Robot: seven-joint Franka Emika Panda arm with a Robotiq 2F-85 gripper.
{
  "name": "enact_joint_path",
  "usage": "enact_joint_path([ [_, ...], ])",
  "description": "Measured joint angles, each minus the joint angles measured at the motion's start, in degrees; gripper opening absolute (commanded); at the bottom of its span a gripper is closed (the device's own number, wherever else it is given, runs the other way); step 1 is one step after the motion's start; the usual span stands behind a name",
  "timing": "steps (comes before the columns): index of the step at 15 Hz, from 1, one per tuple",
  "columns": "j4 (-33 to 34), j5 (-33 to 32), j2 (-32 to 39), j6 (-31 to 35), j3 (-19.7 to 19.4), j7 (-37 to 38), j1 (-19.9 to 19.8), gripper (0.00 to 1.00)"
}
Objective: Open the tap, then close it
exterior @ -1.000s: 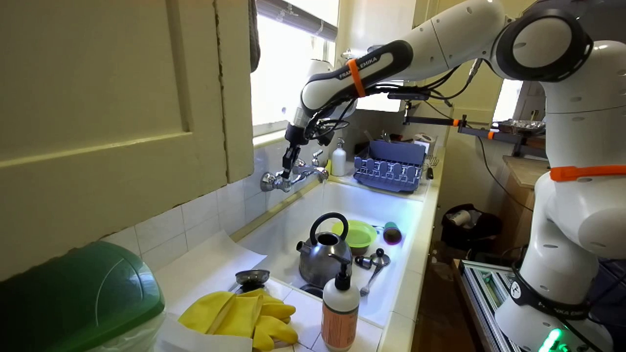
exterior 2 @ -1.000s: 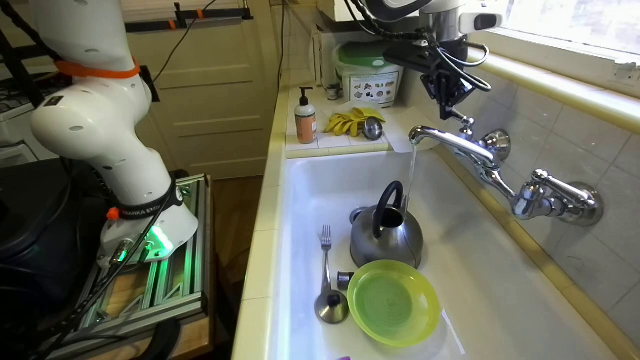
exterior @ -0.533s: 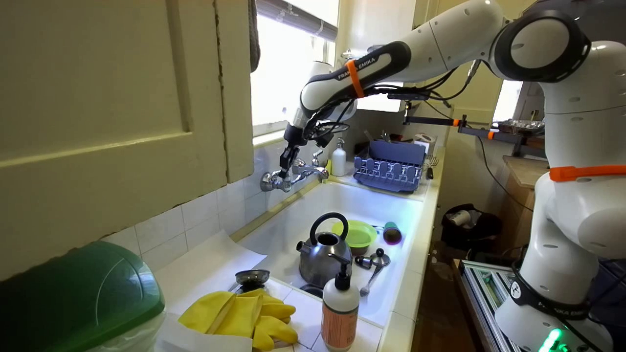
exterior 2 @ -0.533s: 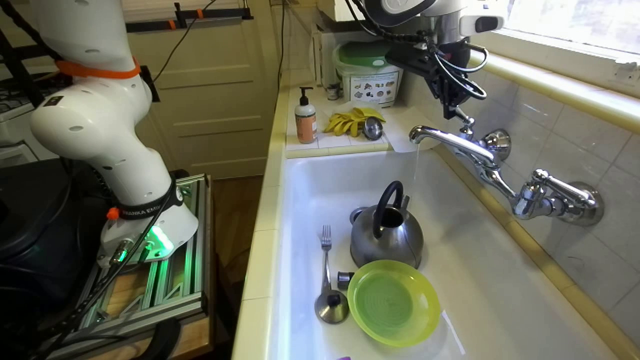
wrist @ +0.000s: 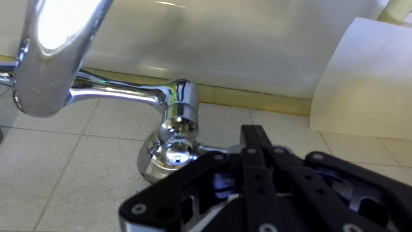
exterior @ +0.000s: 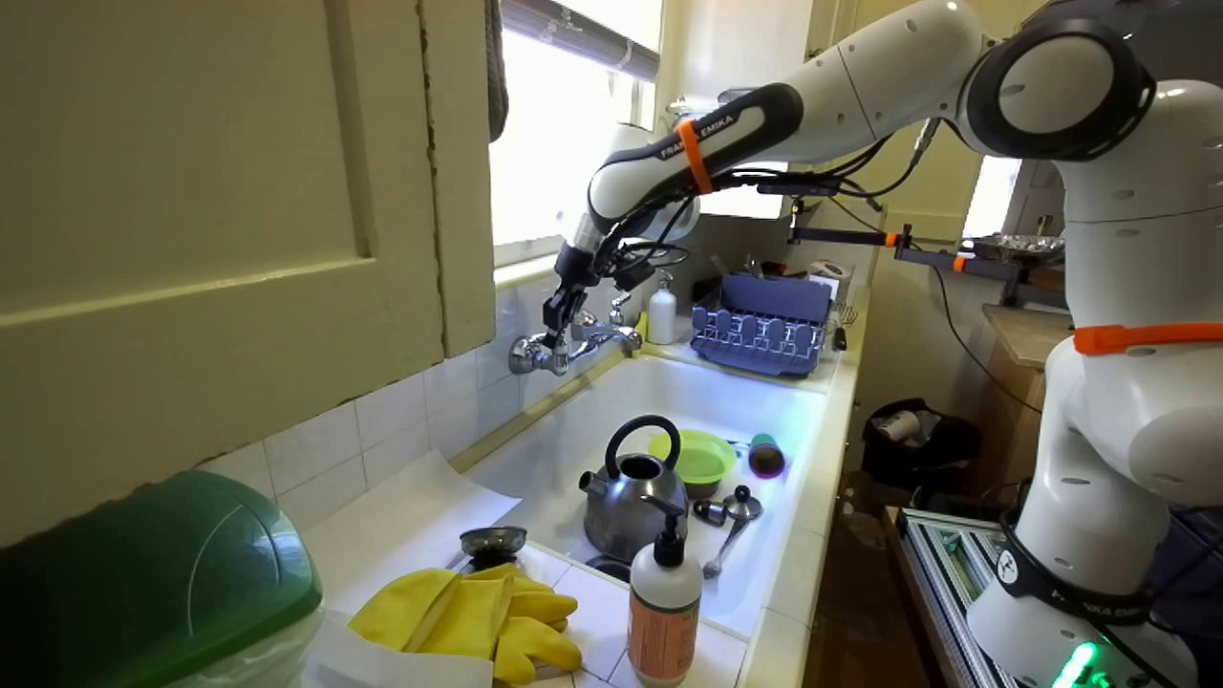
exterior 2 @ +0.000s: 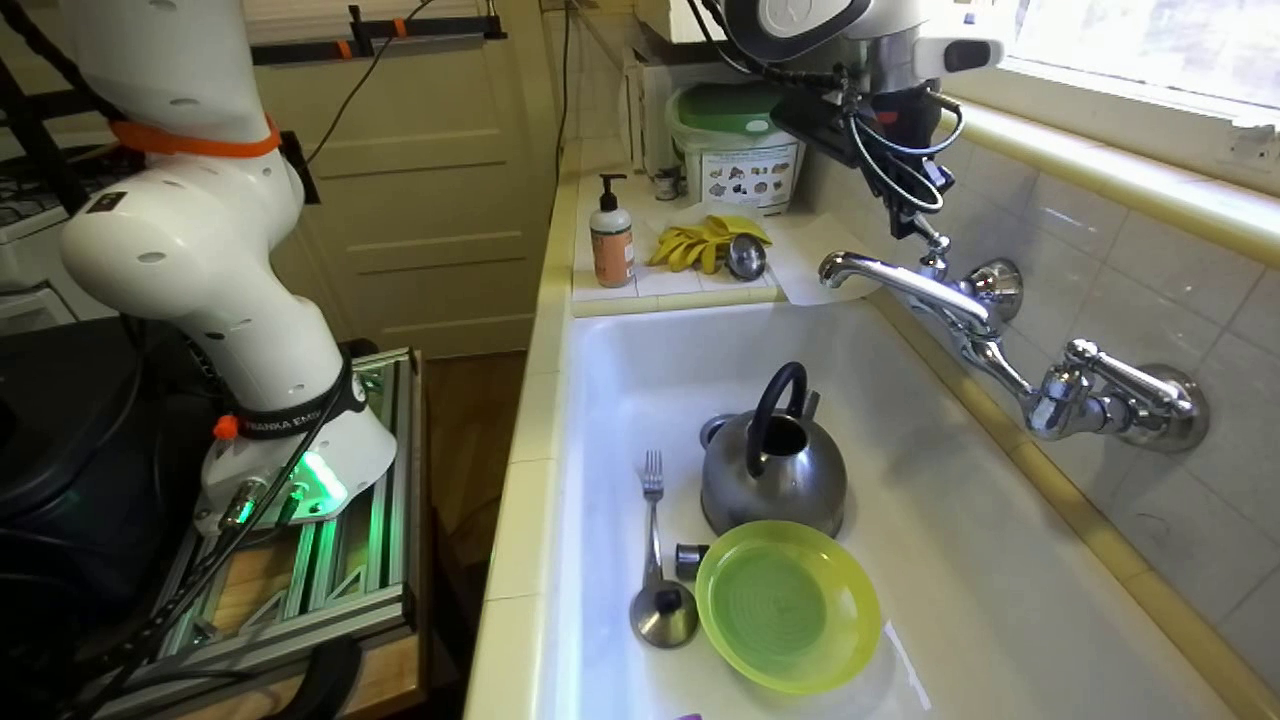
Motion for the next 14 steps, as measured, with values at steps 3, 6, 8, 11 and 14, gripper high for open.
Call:
enact_joint_path([
  [3, -0.1, -0.2, -0.2, -0.1, 0.1, -0.6, 0.0, 0.0],
  [6, 0.0, -2.7, -0.8, -3.6, 0.2, -1.4, 0.2, 0.0],
  [8, -0.7, -5.4, -3.1, -9.7, 0.1, -1.4, 0.2, 0.0],
  [11, -3.6, -7.3, -8.6, -15.7, -0.2, -0.6, 0.2, 0.34],
  [14, -8.1, -8.7, -15.8, -19.0, -0.5, 2.5, 0.5, 0.56],
])
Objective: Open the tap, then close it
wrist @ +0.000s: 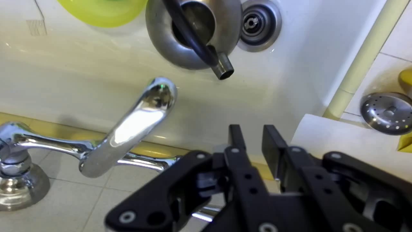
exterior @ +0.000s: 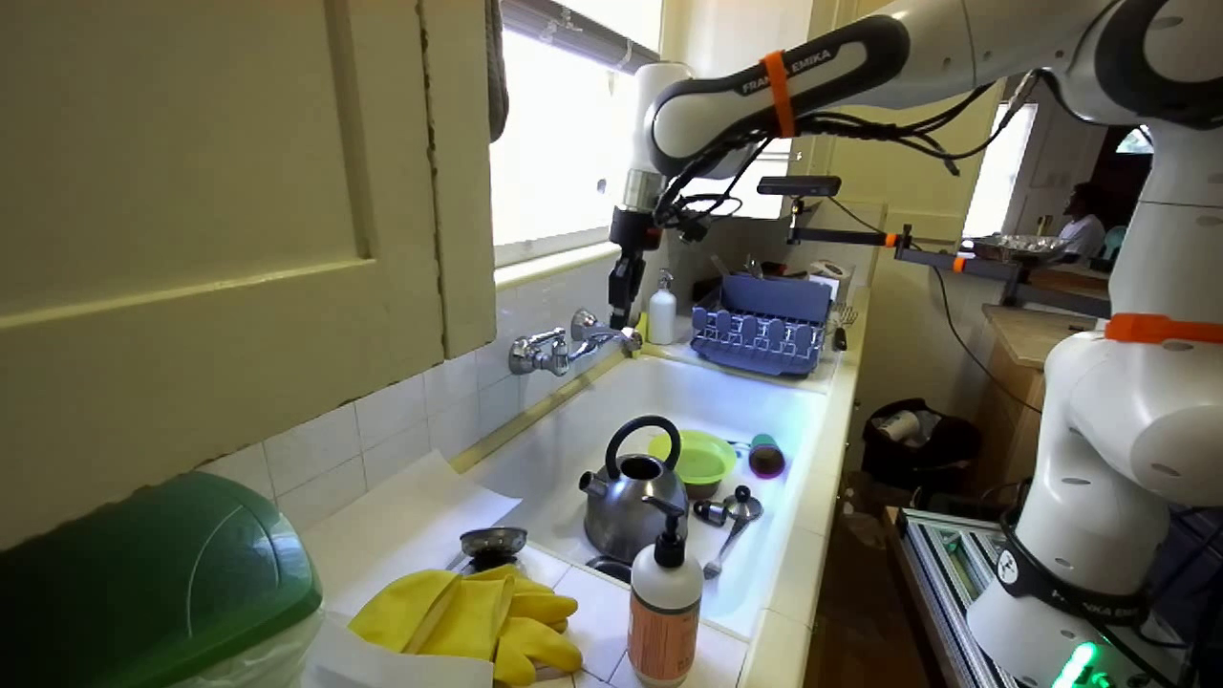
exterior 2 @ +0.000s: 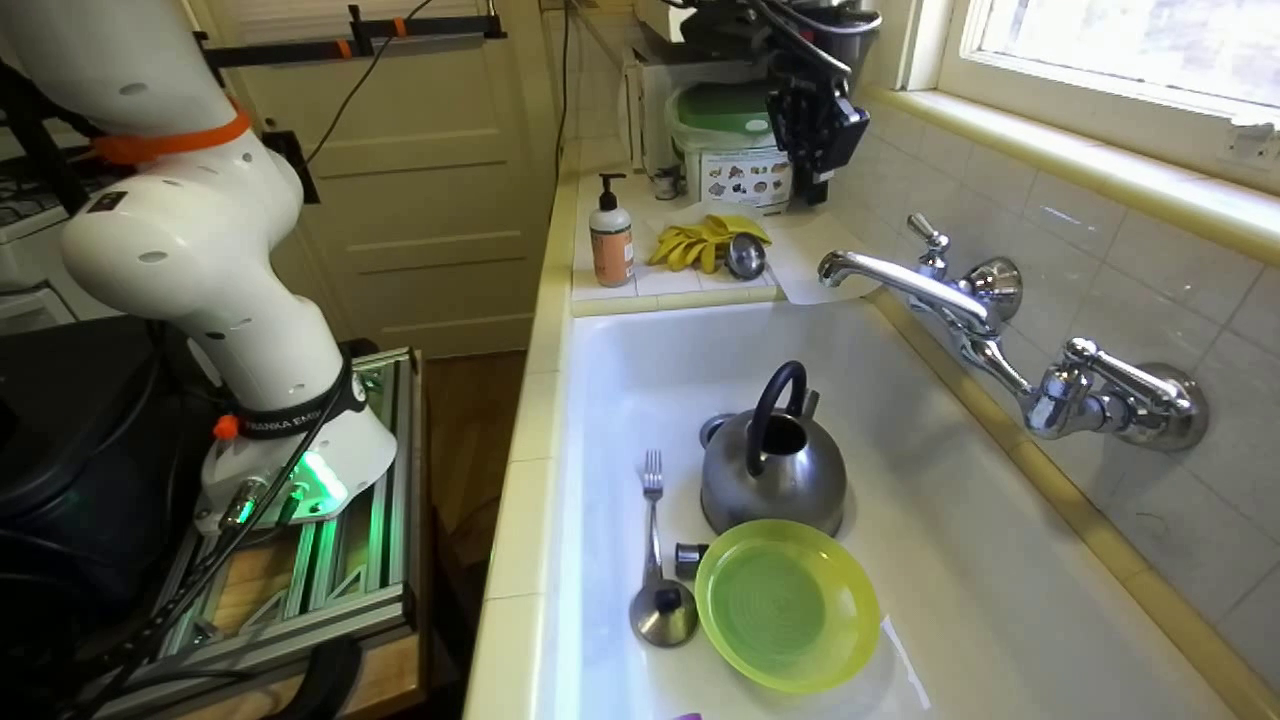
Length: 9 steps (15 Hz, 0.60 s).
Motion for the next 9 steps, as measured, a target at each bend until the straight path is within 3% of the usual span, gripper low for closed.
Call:
enact_joint_path([
  [6, -6.9, -2.3, -12.4, -6.2, -1.2, 4.7, 0.1, 1.0],
  [7, -7.7, -2.4, -13.8, -6.7, -1.4, 5.0, 0.1, 0.83],
  [9, -9.1, -2.4, -16.0, -6.9, -1.9, 5.5, 0.1, 0.99],
])
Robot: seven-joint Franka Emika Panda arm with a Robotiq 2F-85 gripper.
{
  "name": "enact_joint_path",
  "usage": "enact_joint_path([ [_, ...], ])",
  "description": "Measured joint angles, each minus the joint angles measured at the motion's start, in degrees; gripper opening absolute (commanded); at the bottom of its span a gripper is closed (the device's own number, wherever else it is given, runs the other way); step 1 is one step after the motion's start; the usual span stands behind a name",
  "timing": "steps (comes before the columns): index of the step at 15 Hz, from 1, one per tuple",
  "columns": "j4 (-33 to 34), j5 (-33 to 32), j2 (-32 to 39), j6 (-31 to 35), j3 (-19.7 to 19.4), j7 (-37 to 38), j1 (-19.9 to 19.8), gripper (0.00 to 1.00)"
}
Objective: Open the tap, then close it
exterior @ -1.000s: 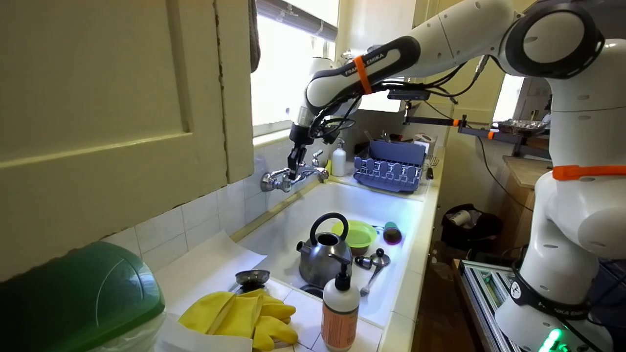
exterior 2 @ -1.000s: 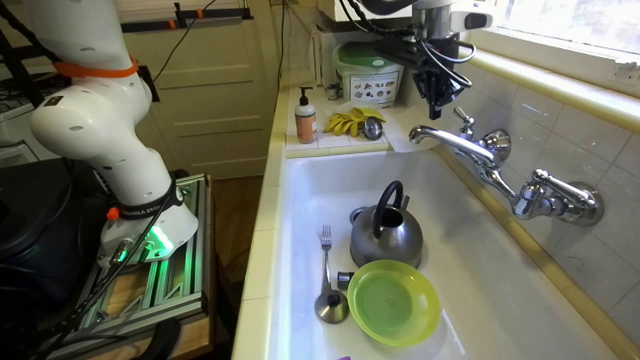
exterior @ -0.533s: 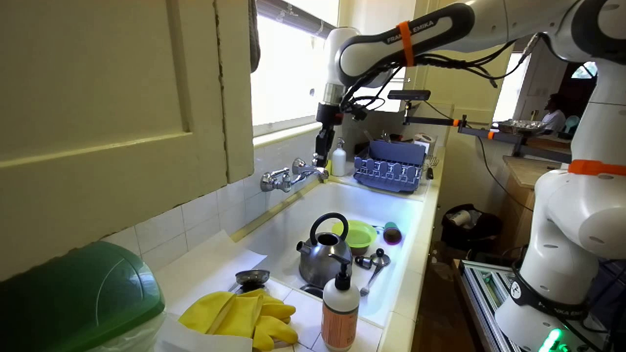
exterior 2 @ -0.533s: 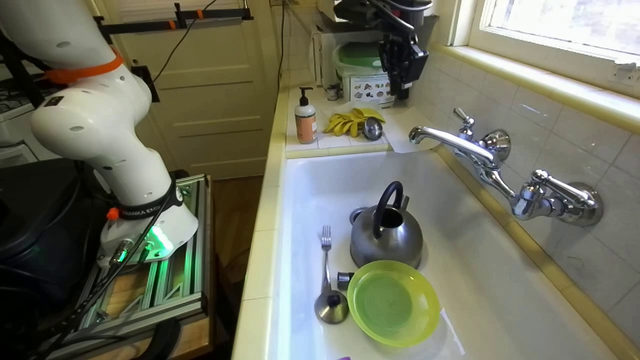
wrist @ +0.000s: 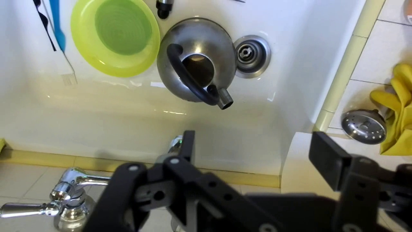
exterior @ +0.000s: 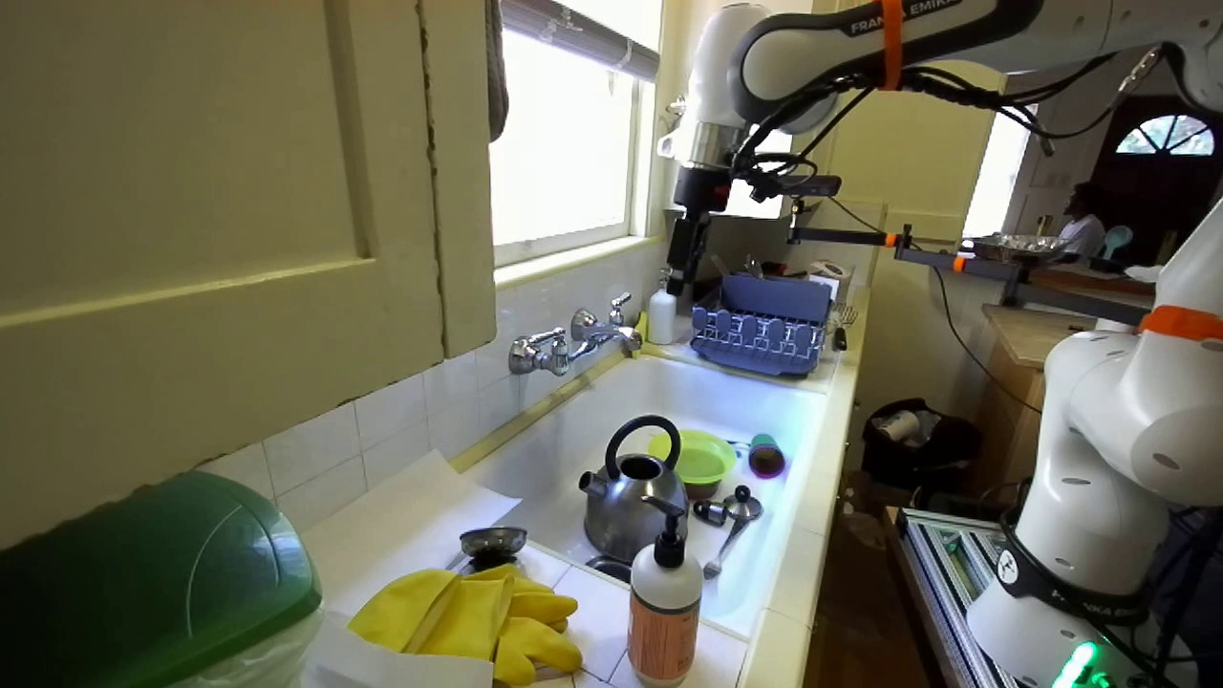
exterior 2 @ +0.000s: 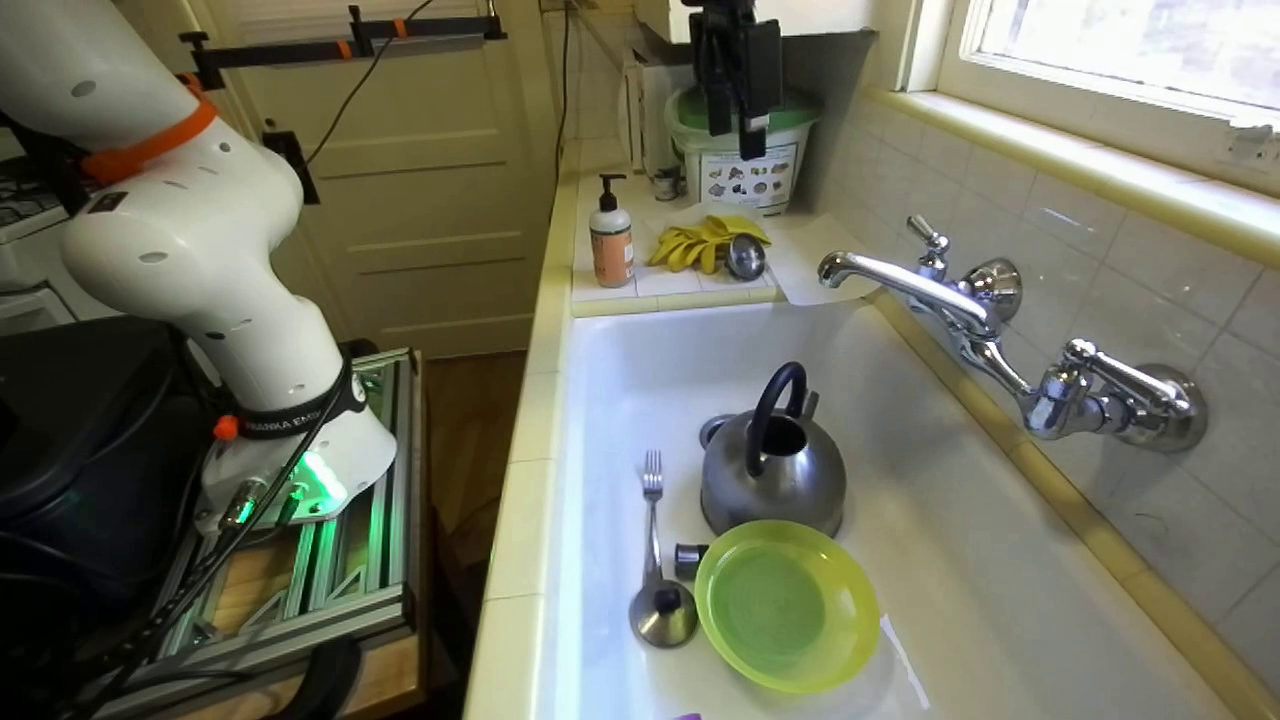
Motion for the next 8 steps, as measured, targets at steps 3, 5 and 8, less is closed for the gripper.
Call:
enact_joint_path([
  [3, -1.1, 0.0, -1.2, 0.0, -0.1, 0.5, 0.0, 1.0],
  [5, -1.2, 0.0, -1.2, 0.0, -0.1, 0.5, 0.0, 1.0],
  [8, -1.2, 0.0, -1.2, 0.0, -0.1, 0.6, 0.0, 1.0],
])
